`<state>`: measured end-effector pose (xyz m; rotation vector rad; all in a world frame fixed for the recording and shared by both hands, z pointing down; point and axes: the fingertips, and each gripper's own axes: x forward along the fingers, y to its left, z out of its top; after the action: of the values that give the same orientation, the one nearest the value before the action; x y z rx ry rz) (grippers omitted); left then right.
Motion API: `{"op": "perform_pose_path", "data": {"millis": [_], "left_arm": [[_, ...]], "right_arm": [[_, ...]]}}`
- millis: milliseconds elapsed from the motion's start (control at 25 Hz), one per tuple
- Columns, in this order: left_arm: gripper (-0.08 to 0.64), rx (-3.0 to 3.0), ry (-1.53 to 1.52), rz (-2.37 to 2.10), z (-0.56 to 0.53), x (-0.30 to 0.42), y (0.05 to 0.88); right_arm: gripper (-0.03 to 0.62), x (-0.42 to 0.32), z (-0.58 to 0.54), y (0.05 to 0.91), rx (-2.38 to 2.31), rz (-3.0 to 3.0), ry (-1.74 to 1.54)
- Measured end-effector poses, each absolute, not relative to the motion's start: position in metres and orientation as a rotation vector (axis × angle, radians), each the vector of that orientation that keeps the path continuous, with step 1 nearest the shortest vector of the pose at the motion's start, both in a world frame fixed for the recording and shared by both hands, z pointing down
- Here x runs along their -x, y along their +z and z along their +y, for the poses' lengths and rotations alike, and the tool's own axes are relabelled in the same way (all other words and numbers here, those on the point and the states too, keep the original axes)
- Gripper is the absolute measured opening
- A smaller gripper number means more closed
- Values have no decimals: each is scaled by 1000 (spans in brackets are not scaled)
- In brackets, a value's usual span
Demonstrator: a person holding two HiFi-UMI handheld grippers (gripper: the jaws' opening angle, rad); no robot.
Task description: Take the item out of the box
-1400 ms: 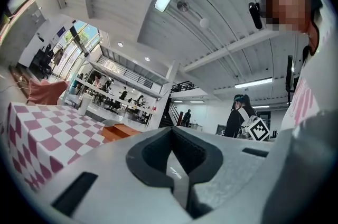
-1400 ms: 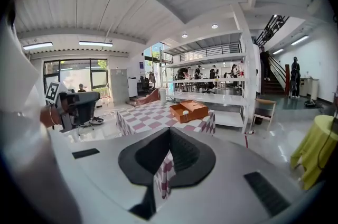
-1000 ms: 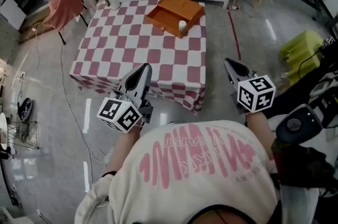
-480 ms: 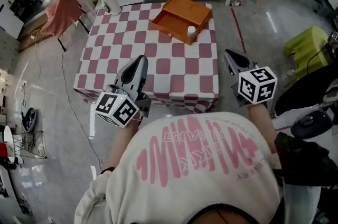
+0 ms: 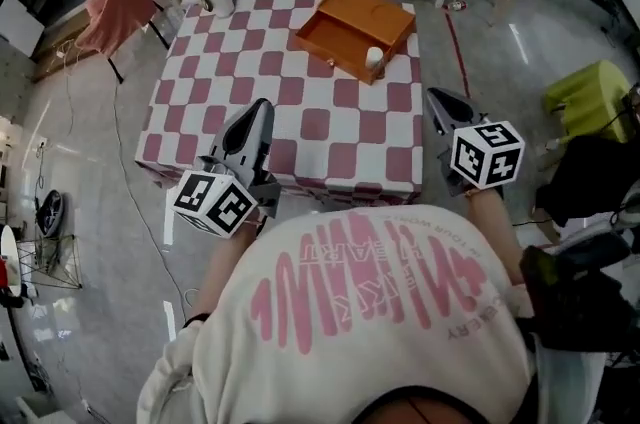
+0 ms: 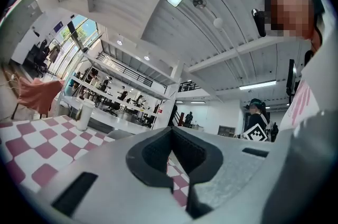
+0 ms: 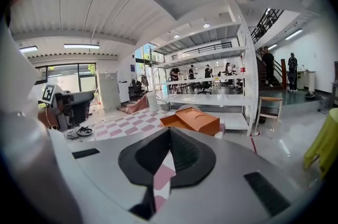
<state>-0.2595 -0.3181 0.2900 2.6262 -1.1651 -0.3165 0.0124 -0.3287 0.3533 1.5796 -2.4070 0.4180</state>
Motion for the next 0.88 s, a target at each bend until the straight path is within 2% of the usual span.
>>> {"op": "perform_pose_path", "data": {"millis": [320,880], "left_arm": [[8,-2614,-311,-1133,-334,249,306],[8,-2522,-269,-1118,-350,175,337]], "right_arm": [[5,-8,-350,380,-1558,-2410,482],[5,-10,-404,405,-1304,-2524,607]]}}
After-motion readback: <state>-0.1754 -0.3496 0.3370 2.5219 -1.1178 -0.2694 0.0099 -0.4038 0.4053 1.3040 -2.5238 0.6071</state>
